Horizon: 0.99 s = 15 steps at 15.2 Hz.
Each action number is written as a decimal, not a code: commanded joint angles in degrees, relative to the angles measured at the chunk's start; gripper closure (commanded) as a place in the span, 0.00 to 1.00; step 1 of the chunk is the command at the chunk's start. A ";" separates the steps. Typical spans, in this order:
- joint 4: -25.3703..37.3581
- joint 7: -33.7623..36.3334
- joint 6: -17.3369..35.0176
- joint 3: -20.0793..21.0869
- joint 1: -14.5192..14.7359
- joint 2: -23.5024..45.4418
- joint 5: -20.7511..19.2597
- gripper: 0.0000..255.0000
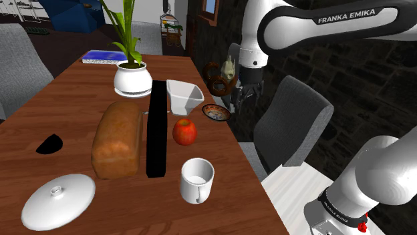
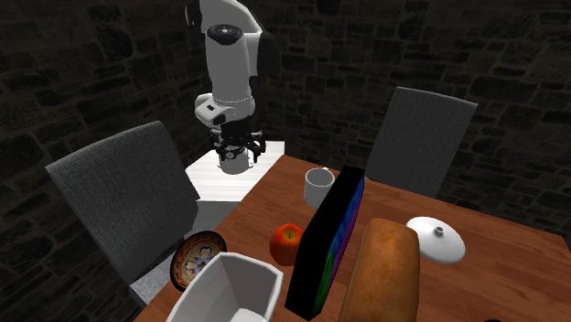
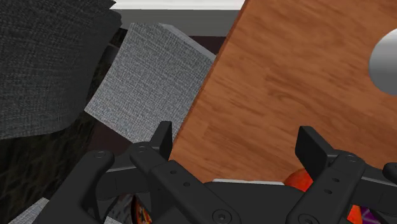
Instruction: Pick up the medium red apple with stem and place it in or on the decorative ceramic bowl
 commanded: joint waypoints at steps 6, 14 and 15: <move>10.26 10.44 5.02 4.89 0.94 14.14 -3.24 0.00; 27.92 21.95 5.36 7.24 4.58 32.14 -10.80 0.00; 30.61 23.19 4.99 7.23 5.33 34.51 -11.81 0.00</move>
